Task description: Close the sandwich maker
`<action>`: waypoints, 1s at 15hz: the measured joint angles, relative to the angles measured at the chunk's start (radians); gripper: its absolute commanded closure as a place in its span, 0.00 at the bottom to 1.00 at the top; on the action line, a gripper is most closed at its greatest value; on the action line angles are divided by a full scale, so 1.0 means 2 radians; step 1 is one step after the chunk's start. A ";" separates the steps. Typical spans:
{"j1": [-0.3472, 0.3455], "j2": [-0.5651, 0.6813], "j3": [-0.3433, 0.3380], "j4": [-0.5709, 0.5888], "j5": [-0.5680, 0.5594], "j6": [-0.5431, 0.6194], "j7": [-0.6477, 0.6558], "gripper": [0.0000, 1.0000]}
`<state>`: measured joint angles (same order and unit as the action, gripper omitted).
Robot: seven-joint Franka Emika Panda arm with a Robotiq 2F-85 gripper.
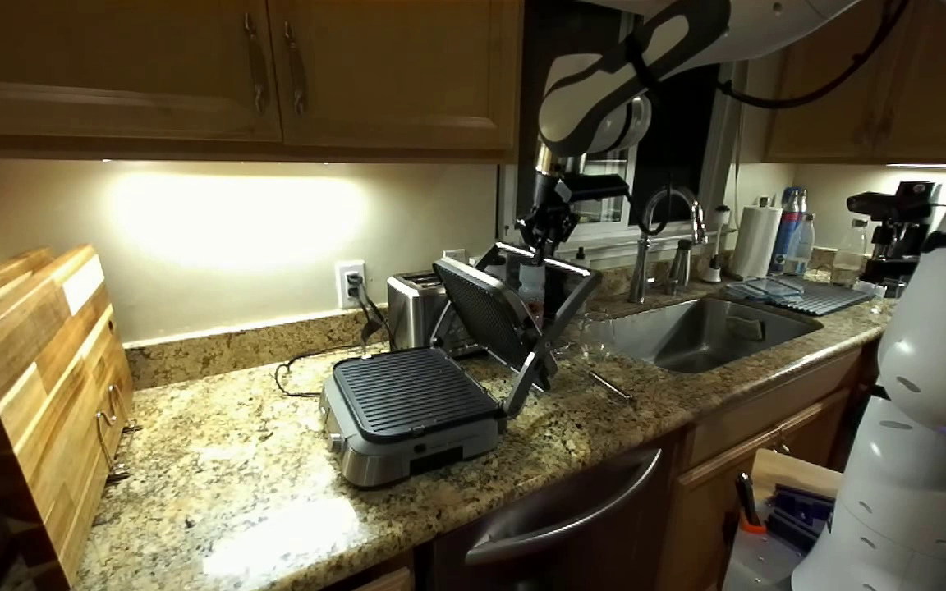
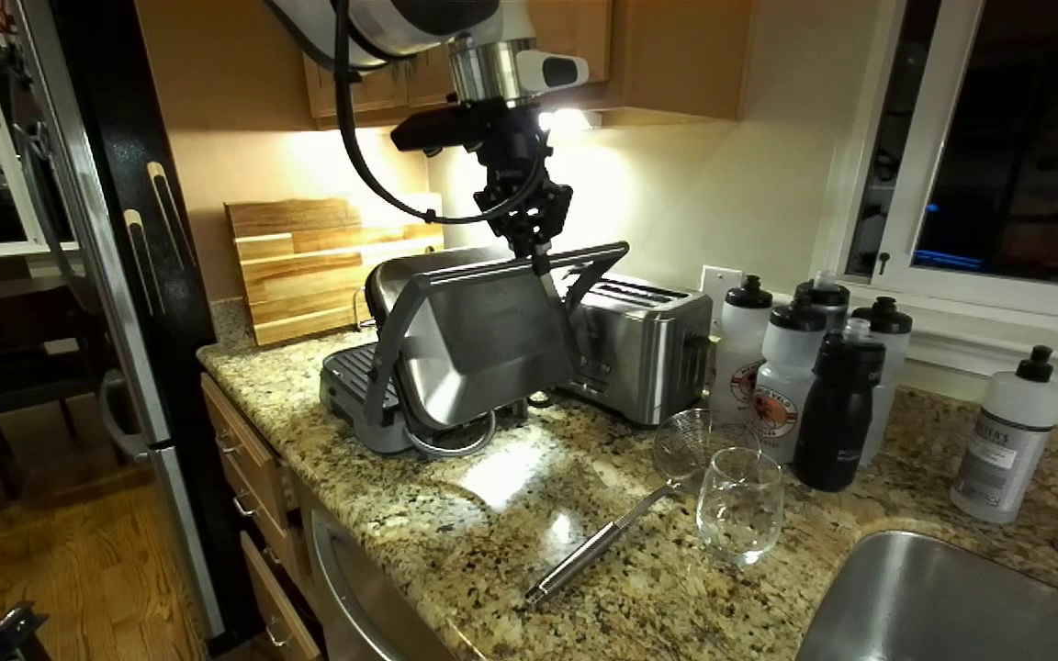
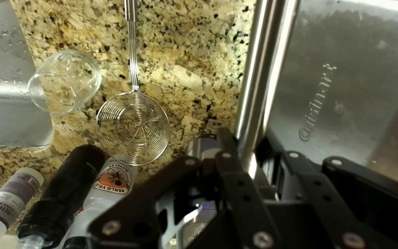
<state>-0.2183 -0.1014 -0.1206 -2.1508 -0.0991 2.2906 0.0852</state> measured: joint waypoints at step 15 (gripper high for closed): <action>0.090 0.014 0.067 0.056 0.042 0.023 0.080 0.92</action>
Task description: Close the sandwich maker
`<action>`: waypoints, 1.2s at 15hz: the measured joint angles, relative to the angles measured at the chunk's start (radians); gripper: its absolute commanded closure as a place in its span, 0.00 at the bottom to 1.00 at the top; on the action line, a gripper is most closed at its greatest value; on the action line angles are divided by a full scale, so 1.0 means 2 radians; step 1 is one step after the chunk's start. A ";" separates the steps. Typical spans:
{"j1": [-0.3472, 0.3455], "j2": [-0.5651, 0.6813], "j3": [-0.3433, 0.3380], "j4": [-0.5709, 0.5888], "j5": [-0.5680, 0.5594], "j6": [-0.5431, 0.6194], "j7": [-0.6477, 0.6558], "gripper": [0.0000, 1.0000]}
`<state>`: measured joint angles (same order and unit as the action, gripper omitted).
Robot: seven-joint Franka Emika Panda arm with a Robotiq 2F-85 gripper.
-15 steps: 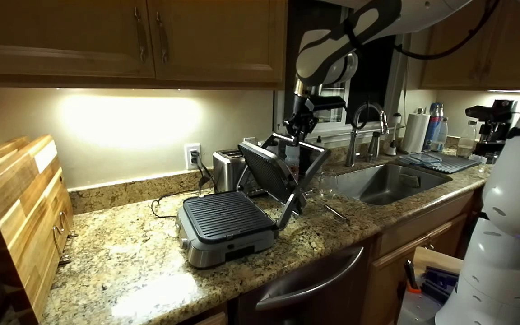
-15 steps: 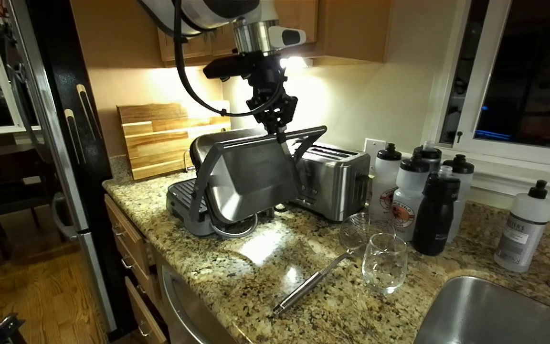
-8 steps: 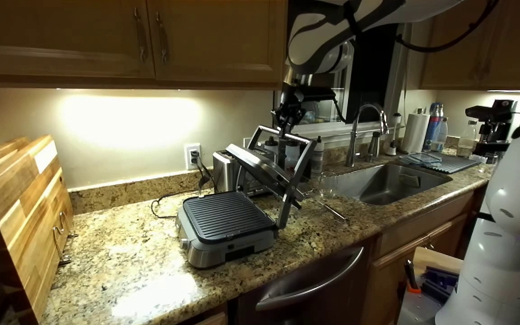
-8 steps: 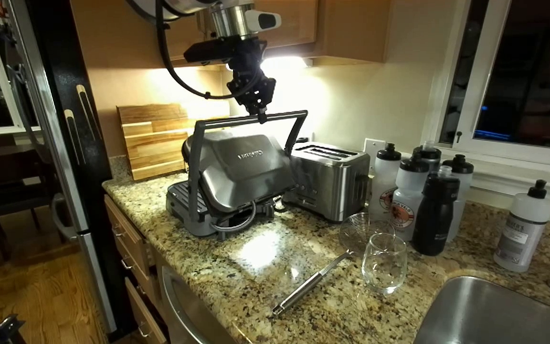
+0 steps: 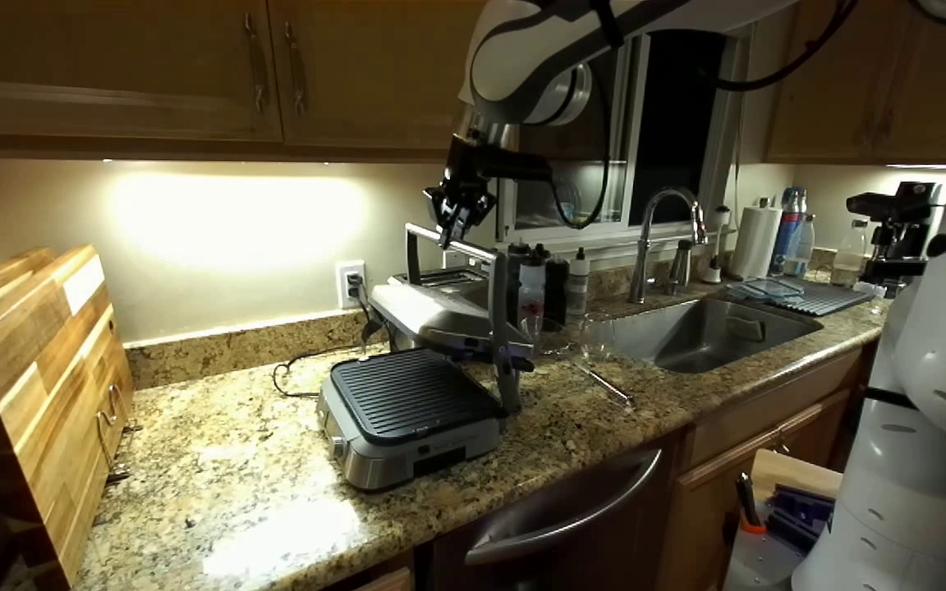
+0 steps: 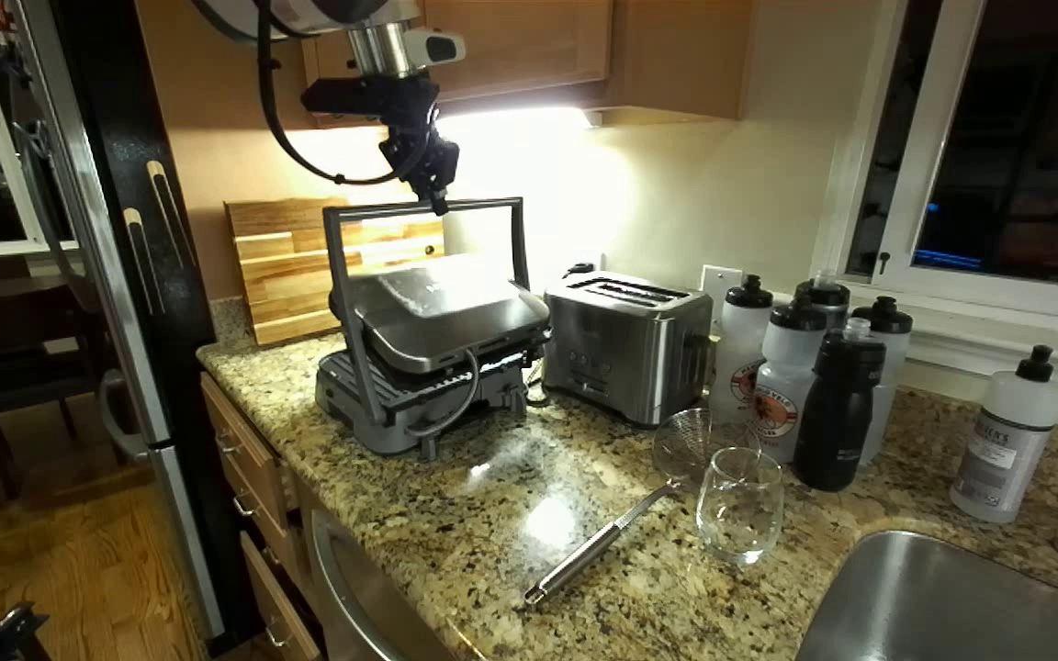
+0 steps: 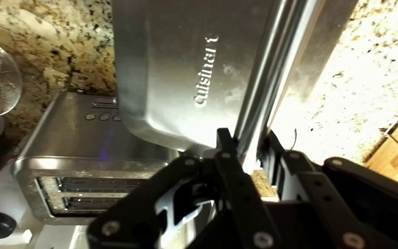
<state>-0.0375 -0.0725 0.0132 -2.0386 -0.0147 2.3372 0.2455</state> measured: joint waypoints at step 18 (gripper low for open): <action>0.055 0.179 0.062 0.078 0.048 0.012 -0.017 0.92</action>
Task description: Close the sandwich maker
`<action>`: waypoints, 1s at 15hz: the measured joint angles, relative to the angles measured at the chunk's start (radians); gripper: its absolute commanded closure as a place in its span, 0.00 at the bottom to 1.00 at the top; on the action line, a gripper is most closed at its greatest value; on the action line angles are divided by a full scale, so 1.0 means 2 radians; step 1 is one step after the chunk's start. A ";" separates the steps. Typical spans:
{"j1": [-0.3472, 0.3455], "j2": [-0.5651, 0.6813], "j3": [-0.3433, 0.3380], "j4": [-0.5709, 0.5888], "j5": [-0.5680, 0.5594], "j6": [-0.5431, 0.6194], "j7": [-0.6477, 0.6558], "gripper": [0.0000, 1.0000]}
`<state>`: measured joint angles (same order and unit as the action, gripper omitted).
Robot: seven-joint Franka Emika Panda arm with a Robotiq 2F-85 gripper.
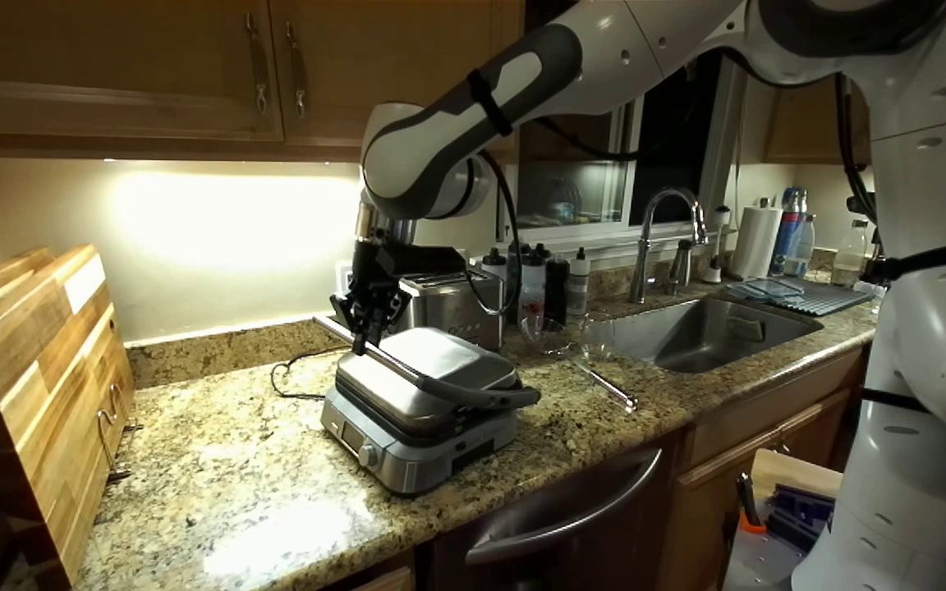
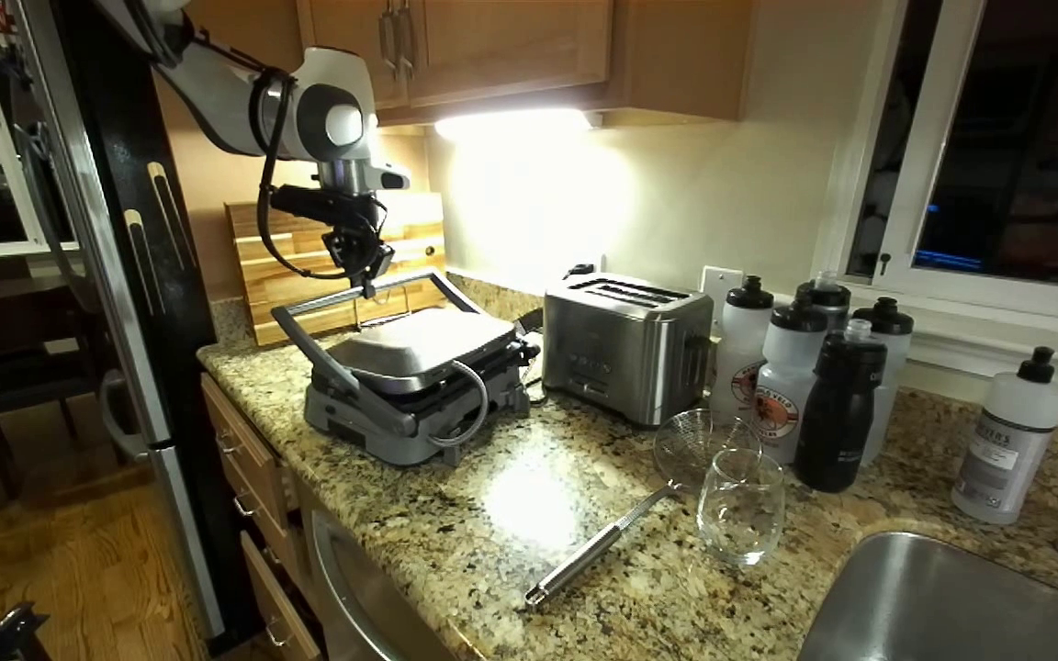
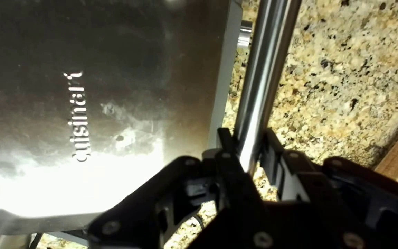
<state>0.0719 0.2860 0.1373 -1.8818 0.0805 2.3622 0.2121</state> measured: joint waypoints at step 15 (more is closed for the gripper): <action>-0.008 -0.062 -0.026 0.011 -0.010 -0.083 -0.109 0.02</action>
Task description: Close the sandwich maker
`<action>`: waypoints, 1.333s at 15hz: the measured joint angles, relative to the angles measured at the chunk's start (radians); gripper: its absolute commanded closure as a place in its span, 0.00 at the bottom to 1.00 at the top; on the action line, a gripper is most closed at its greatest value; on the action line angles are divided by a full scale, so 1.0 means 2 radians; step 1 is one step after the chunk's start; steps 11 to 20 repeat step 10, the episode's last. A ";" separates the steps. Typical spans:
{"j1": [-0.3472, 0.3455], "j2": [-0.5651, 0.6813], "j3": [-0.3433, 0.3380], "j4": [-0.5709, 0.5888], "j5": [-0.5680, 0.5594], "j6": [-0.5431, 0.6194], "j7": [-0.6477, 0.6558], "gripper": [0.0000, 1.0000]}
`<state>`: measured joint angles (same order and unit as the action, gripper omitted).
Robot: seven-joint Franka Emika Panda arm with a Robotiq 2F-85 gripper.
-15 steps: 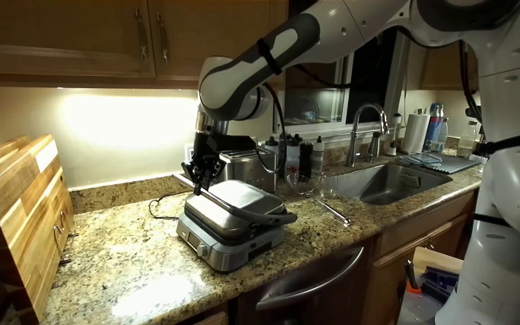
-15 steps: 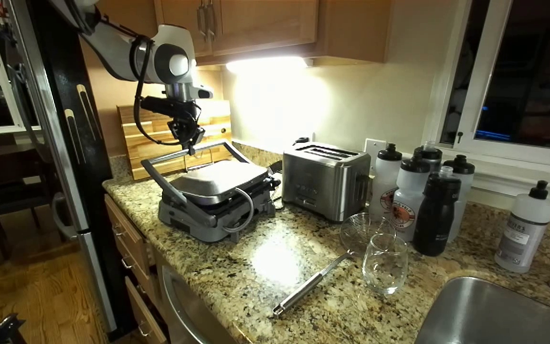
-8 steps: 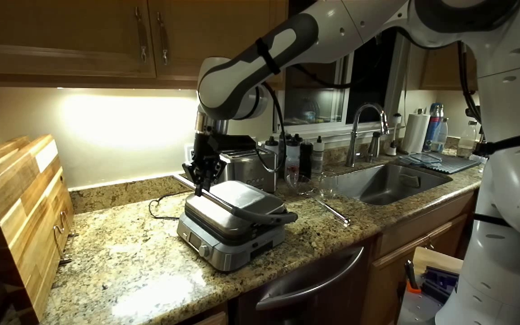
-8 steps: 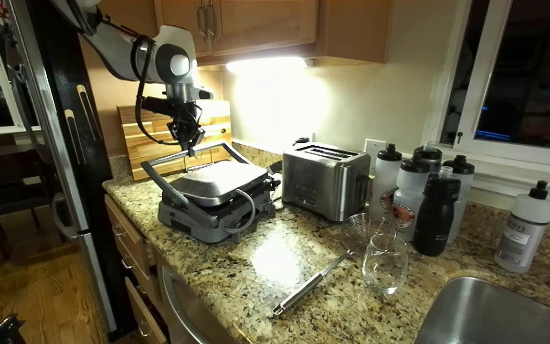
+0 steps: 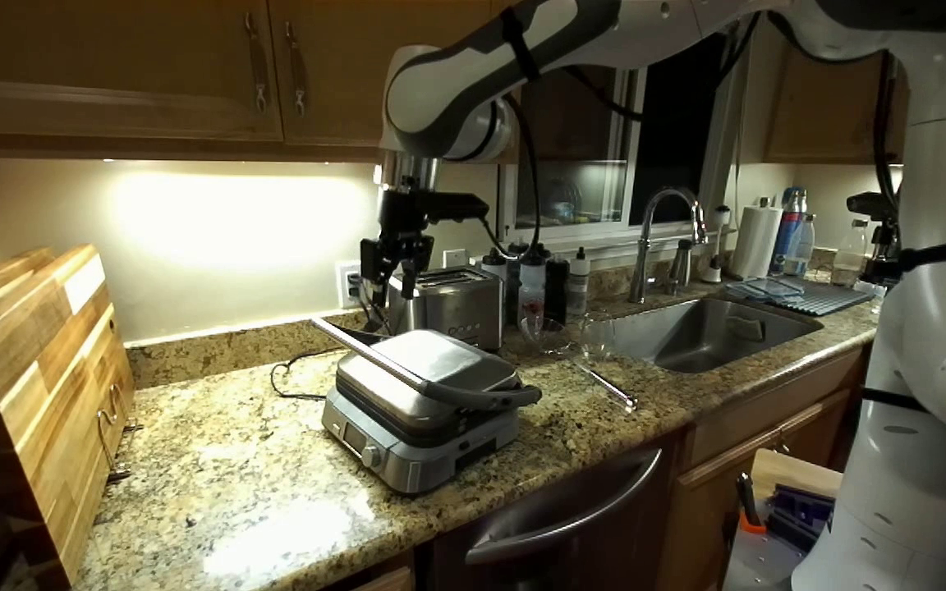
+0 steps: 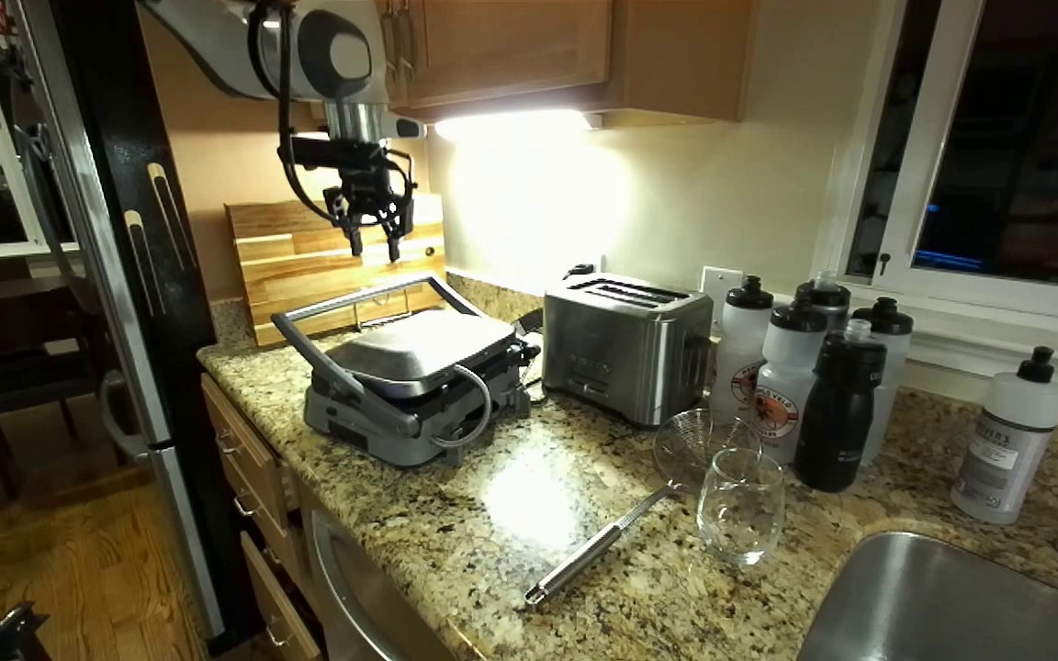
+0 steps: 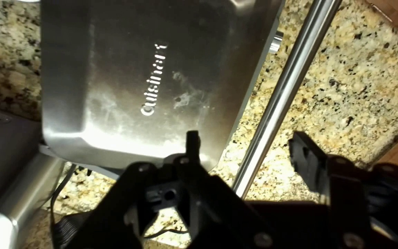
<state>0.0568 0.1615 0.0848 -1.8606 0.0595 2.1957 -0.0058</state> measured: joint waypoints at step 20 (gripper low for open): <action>-0.035 -0.070 -0.048 -0.005 -0.003 -0.066 -0.006 0.00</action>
